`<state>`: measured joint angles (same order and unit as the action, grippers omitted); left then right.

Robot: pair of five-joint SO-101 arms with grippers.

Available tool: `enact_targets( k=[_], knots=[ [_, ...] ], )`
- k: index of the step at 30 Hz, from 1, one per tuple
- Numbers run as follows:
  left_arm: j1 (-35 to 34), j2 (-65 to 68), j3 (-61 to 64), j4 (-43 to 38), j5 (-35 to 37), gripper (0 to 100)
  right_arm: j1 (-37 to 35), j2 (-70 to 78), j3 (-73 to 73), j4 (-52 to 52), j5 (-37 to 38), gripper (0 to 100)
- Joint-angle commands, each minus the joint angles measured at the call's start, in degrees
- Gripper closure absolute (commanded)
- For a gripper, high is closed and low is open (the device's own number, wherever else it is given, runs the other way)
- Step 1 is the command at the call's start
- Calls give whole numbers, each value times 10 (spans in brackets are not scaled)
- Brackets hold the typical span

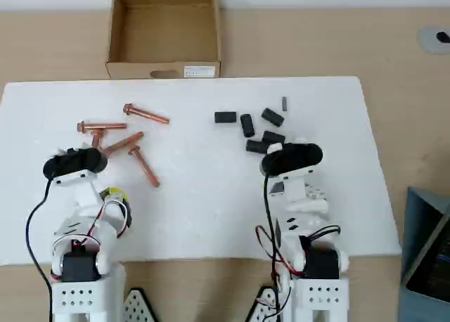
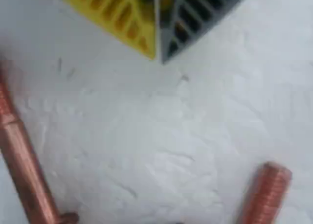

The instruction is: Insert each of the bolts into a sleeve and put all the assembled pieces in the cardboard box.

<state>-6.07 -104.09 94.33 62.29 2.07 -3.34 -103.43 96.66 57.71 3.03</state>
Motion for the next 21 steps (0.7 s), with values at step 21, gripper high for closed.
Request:
enact_targets(
  k=[21],
  knots=[
    [11,-5,-3,-11,-4,995,-7,-60,1,-8,-4,990]
  ],
)
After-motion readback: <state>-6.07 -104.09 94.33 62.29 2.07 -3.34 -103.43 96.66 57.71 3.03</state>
